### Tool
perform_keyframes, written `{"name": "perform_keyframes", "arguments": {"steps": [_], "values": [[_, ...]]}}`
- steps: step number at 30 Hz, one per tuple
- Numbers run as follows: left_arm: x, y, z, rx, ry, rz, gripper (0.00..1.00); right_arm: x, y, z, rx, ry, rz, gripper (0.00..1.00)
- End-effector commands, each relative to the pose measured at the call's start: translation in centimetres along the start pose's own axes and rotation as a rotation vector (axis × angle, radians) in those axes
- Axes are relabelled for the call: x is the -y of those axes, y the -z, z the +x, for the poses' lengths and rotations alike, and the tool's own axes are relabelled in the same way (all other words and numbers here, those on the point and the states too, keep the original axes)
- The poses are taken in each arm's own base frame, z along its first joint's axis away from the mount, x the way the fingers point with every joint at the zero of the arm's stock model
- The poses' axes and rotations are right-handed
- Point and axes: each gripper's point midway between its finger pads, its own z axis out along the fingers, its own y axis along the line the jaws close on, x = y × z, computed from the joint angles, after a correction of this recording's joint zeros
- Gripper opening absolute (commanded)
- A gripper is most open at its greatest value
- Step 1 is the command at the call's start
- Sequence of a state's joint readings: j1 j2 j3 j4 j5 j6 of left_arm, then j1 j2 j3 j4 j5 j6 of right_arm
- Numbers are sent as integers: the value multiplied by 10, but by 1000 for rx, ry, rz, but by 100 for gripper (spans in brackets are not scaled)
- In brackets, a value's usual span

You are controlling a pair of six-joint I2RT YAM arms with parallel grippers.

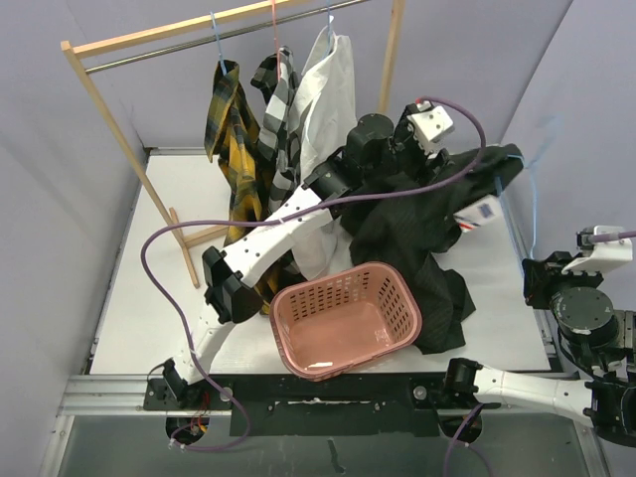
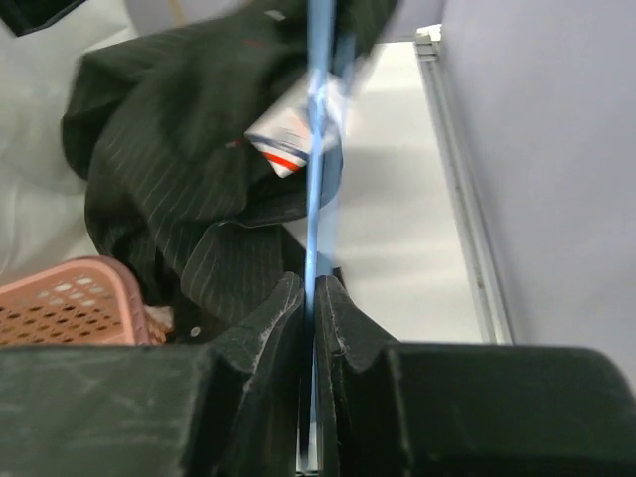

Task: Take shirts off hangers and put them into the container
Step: Remove the shirt from the hanger, then place the hanger at the clothesline.

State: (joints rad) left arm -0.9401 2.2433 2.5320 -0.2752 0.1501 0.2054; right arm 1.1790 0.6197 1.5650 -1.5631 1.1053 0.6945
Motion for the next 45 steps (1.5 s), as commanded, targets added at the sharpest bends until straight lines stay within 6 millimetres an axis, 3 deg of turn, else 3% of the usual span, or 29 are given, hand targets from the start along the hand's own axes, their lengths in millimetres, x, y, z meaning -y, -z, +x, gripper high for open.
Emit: {"name": "perform_keyframes", "arguments": {"steps": [1,4,10,11,15,19,23,27,31,40,45], "values": [[9,5,-27,71,103,45,79,27,2,-9,70,-101,135,0],[2,18,-8,5,93,-2,93,33,3,-6,73,-118,139,0],[-18,72,13,-74,57,-152,94,32,2,-6,79,-122,142,0],[-24,90,-1,-41,43,-191,94,30,1,-7,80,-120,141,0],[-37,146,-1,-31,23,-304,92,22,-1,-14,89,-96,131,0],[-44,200,-22,26,-1,-399,84,2,-6,-27,114,-72,92,0],[-40,240,-39,37,18,-381,78,-24,-11,-44,140,-15,29,0],[-34,277,-43,61,5,-379,77,-55,-10,-62,150,51,-87,0],[-35,302,-38,84,-15,-415,77,-88,-6,-79,173,134,-181,0],[-34,328,-20,66,-77,-444,77,-135,0,-129,303,309,-120,0],[-33,341,-17,89,-80,-458,77,-155,-1,-133,298,369,-82,0]]}}
